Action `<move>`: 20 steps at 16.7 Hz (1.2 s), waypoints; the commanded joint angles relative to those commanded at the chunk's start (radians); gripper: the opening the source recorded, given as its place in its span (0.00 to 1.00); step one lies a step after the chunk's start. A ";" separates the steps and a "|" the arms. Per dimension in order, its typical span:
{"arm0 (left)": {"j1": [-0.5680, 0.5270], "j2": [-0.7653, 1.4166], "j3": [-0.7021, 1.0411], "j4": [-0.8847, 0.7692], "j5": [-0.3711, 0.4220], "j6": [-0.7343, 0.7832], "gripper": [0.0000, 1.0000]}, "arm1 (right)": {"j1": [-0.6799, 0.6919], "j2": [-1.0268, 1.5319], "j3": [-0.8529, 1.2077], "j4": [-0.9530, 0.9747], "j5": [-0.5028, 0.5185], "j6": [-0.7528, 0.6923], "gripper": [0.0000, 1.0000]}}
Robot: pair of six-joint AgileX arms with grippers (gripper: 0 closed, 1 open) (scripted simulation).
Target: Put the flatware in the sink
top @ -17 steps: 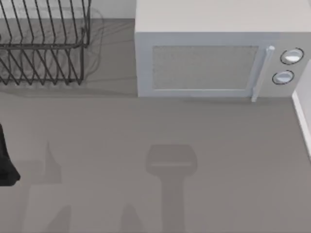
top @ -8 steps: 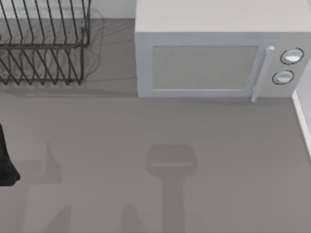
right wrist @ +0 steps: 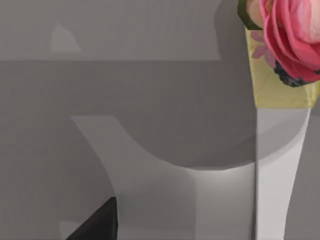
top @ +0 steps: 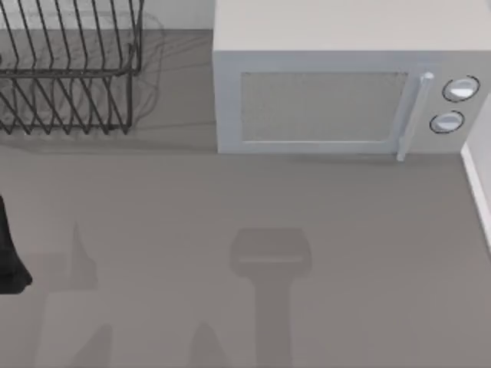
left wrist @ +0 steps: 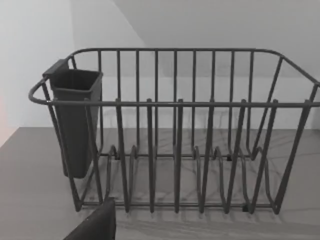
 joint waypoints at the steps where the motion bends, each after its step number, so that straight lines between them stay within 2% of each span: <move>1: 0.000 0.000 0.000 0.000 0.000 0.000 1.00 | 0.000 0.000 0.000 0.000 0.000 0.000 0.10; 2: 0.000 0.000 0.000 0.000 0.000 0.000 1.00 | 0.000 0.000 0.000 0.000 0.000 0.000 0.02; 3: 0.000 0.000 0.000 0.000 0.000 0.000 1.00 | 0.000 0.000 0.000 0.000 0.000 0.000 0.00; 10: 0.000 0.000 0.000 0.000 0.000 0.000 1.00 | 0.000 0.000 0.000 0.000 0.000 0.000 0.00; 11: 0.000 0.000 0.000 0.000 0.000 0.000 1.00 | -0.002 -0.074 0.037 -0.079 -0.005 -0.003 0.00; 15: 0.000 0.000 0.000 0.000 0.000 0.000 1.00 | -0.003 -0.099 0.092 -0.152 -0.005 -0.007 0.00; 20: 0.000 0.000 0.000 0.000 0.000 0.000 1.00 | -0.007 -0.190 0.244 -0.427 -0.005 -0.010 0.00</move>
